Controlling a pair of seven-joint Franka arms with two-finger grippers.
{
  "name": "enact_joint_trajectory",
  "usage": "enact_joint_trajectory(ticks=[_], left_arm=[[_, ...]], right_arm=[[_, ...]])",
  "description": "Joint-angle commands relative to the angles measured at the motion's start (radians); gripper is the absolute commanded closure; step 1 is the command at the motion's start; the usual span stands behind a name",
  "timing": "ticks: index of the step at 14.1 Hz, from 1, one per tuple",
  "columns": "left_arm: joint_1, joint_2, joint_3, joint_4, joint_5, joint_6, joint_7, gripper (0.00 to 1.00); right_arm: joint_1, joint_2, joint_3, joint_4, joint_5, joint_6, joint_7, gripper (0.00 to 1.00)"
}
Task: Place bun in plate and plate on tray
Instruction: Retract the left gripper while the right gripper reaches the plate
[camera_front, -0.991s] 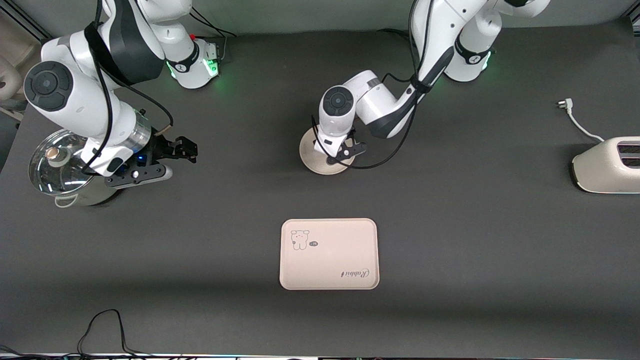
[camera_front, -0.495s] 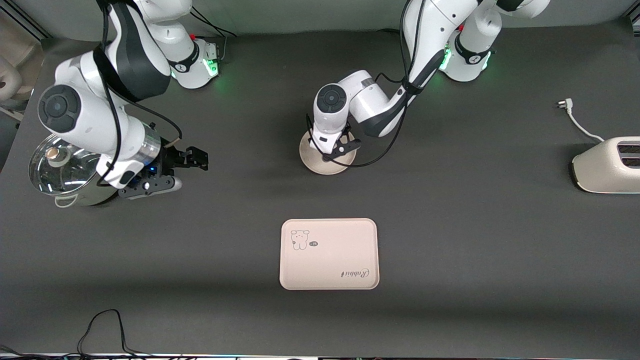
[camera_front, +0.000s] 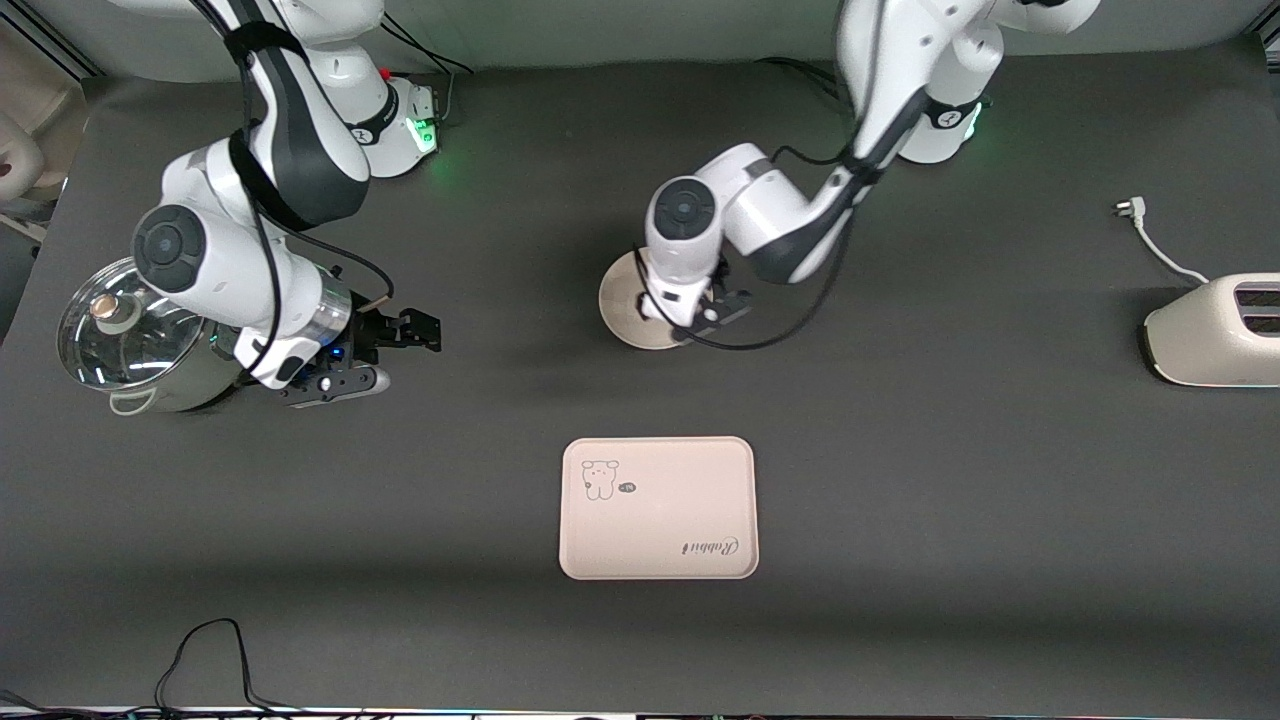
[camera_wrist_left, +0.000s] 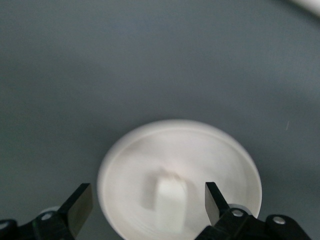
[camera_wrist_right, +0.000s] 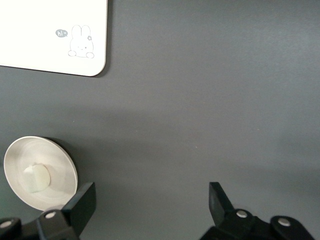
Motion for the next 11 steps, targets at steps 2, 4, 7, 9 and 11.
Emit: enact_joint_trajectory(ticks=[2,4,7,9,11], left_arm=[[0.232,-0.218,-0.007,-0.024,-0.002,-0.156,0.278,0.00],[0.376,-0.300,-0.003,-0.018,-0.006,-0.199,0.497,0.00],[0.587,-0.376,-0.003,-0.018,-0.014,-0.216,0.781,0.00],[0.658,-0.396,-0.002,-0.018,-0.017,-0.242,0.863,0.00],[0.692,-0.406,0.000,-0.018,-0.017,-0.269,0.889,0.00]], right_arm=[[0.005,-0.030,0.102,-0.113,0.018,0.126,0.129,0.00],[0.002,-0.033,0.183,-0.193,0.018,0.241,0.195,0.00],[0.005,-0.023,0.291,-0.294,0.007,0.419,0.313,0.00],[0.007,-0.009,0.334,-0.328,0.004,0.473,0.338,0.00],[0.011,0.026,0.367,-0.338,0.004,0.516,0.349,0.00]])
